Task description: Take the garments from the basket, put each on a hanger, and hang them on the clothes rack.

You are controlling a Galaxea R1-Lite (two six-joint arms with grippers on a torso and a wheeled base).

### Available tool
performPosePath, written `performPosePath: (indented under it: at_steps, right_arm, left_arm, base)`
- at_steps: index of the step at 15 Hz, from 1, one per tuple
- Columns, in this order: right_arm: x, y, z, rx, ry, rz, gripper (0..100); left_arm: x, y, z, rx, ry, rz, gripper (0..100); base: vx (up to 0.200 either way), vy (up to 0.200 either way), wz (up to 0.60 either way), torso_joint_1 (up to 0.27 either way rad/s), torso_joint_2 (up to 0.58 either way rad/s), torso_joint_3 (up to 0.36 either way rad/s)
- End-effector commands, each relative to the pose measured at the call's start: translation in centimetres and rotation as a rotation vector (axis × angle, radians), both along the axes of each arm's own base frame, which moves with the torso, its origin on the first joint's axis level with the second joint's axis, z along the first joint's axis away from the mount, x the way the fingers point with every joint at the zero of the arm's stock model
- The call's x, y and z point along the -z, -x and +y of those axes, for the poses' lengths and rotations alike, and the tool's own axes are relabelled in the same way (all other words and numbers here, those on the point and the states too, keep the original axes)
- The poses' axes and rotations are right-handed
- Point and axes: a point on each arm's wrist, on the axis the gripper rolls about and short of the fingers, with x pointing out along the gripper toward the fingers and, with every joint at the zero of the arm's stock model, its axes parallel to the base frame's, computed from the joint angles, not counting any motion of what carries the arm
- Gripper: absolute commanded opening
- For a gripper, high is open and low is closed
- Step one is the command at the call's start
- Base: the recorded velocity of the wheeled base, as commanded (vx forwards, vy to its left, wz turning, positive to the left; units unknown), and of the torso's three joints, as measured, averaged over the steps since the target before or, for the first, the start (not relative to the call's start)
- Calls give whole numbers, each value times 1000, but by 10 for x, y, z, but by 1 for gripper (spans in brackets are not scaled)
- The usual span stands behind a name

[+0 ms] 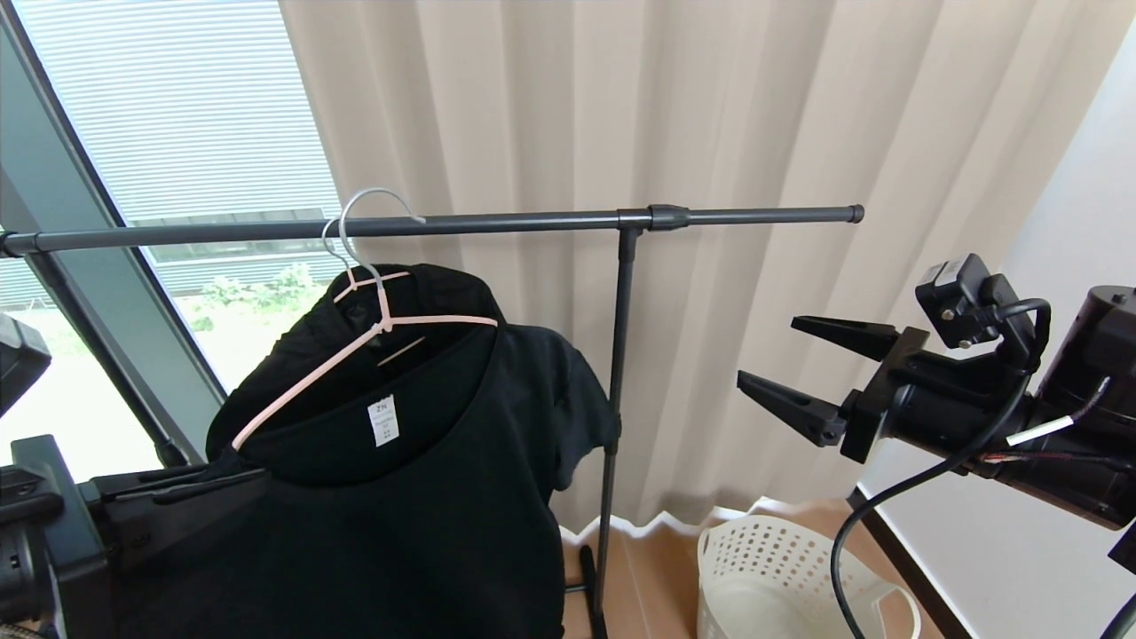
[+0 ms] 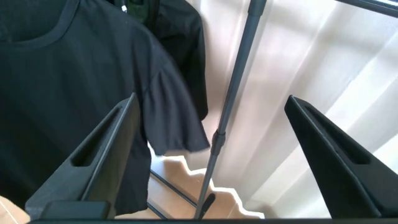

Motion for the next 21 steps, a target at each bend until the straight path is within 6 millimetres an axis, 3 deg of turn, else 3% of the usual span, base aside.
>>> performPosePath:
  at_steps: [1,10,21]
  right_arm:
    - [1,0,0,0,2,2,100]
    - [-2,-2,0,4,-2,-8,100]
    - [-5,0,-2,10,-6,-21,100]
  left_arm:
    - [1,-6,-2,-10,-8,18,0]
    - [13,-53,-17,-132,-41,56,0]
    - [16,-98,-45,-117,26,81,0]
  base:
    - [0,0,0,0,0,0]
    - [0,0,0,0,0,0]
    - [0,0,0,0,0,0]
